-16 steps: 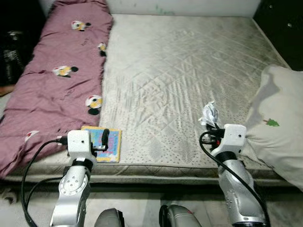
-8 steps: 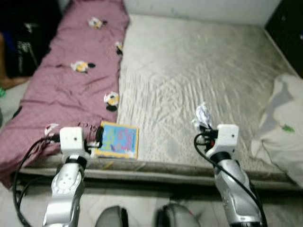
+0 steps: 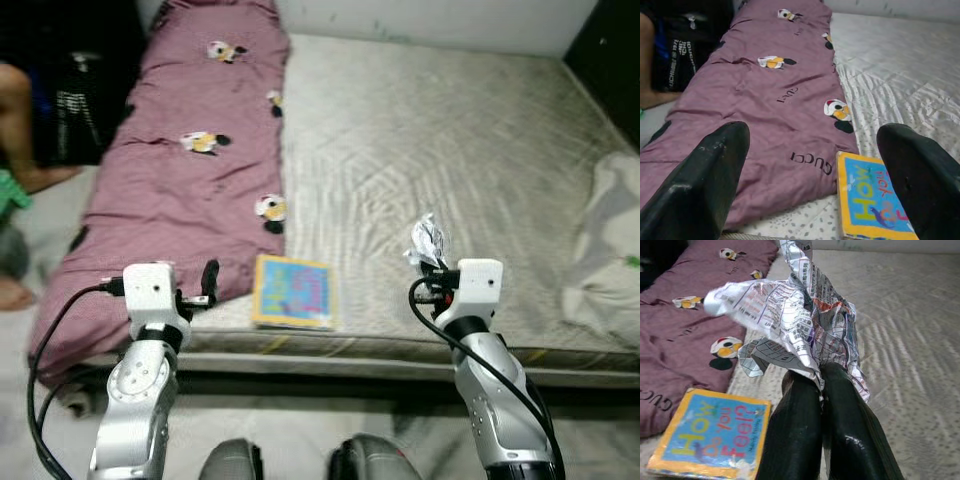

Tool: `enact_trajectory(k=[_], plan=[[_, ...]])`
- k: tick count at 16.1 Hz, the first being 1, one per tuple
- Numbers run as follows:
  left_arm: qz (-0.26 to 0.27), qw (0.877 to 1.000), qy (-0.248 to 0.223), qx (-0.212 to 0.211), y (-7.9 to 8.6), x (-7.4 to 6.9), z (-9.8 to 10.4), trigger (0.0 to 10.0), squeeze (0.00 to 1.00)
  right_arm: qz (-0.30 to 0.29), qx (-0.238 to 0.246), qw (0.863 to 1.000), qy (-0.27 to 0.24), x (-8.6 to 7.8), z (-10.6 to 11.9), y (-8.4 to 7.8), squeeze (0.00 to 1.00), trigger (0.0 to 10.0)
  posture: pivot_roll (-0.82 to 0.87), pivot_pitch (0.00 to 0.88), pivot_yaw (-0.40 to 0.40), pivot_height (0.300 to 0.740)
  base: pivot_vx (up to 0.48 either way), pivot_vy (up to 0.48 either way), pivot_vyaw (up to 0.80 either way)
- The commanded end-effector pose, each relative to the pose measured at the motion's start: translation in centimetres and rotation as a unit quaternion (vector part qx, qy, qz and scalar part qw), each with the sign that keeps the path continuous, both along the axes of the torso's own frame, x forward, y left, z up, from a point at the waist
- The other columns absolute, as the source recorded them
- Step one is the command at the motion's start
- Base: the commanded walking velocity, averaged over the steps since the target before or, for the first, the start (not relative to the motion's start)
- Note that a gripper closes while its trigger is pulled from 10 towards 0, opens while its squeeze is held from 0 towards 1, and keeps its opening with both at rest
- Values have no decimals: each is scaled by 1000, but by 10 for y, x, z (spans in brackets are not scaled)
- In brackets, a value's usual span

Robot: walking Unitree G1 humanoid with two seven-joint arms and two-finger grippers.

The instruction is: Clean up the room

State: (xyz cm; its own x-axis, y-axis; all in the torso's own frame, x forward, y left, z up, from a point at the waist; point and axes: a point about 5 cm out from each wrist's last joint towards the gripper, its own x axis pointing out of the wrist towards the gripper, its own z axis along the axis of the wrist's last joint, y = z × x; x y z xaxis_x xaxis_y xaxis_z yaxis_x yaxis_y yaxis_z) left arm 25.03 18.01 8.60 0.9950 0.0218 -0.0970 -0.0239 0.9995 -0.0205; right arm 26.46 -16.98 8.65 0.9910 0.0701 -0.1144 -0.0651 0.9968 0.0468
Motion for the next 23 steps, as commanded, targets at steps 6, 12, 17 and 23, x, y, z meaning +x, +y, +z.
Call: enact_trajectory(k=[6, 12, 17, 23], plan=[[-9, 1000, 8, -12, -10, -2, -3, 10000, 0, -6, -4, 1000, 8, -2, -3, -7, 0, 10000, -6, 136, -53, 740, 0, 480, 0], [-8, 1000, 9, -11, -10, -2, -3, 10000, 0, 26, 5, 1000, 7, -2, -1, -2, 0, 10000, -10, 143, -54, 740, 0, 480, 0], [-9, 1000, -2, -5, -12, -2, -2, 10000, 0, 34, 7, 999, 9, -3, -1, 1, 0, 10000, -12, 147, -56, 740, 0, 448, 0], [2, 1000, -11, 5, -14, -2, -1, 10000, 0, 54, -11, 998, 4, -4, 1, 5, 0, 10000, -14, 154, -67, 740, 0, 0, 461]])
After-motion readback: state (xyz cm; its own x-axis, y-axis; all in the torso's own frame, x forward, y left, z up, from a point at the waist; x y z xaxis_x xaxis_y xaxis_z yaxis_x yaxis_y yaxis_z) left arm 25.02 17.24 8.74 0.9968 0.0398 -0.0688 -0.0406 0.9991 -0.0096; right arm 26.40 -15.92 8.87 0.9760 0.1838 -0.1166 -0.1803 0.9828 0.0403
